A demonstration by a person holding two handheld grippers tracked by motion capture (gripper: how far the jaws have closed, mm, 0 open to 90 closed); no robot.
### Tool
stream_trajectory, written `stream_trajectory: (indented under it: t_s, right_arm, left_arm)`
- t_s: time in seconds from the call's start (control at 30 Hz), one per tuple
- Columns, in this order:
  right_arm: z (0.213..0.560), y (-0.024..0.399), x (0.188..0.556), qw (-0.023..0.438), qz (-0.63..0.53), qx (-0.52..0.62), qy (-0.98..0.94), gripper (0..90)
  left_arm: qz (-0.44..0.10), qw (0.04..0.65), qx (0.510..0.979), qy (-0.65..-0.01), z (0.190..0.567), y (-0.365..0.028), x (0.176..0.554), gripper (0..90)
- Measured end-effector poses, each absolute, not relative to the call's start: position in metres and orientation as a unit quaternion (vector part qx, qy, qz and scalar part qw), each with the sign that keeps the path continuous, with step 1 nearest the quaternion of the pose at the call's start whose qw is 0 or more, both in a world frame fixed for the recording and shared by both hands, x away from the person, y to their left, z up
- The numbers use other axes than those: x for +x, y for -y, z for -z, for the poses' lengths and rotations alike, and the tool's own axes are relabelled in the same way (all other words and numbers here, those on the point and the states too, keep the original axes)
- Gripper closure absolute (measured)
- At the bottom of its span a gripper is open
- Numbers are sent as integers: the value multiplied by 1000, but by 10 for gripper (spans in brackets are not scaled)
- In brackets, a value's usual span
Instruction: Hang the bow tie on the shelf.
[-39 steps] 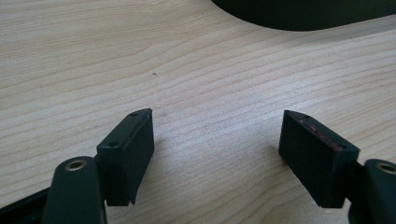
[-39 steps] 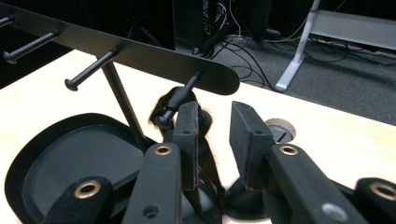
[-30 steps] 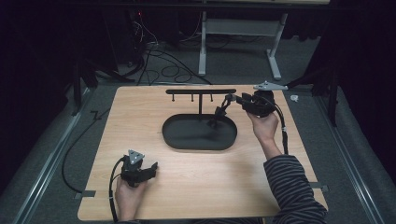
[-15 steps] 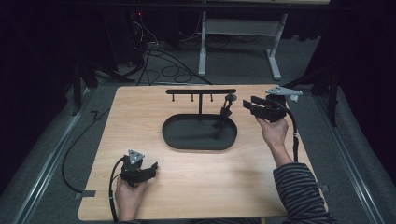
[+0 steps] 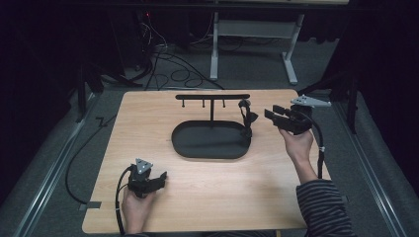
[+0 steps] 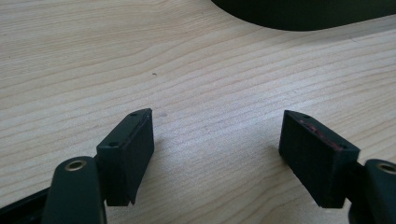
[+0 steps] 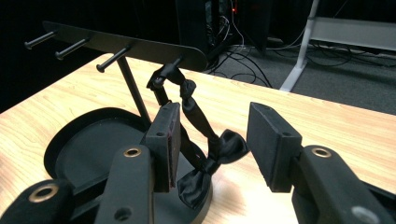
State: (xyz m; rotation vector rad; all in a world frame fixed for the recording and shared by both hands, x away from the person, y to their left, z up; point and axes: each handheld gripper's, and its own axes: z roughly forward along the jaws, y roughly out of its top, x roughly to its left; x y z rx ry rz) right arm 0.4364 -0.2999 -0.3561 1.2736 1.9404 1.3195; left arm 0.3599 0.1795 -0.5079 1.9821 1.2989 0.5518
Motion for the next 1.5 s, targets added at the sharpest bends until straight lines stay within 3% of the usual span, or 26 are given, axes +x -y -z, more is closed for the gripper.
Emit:
stream_trajectory:
  t_s: [1.5]
  right_arm:
    - [364,345,382,238,-500,474,-685,551]
  left_arm:
    - [-213,347,764,-501,508,-179,360,269]
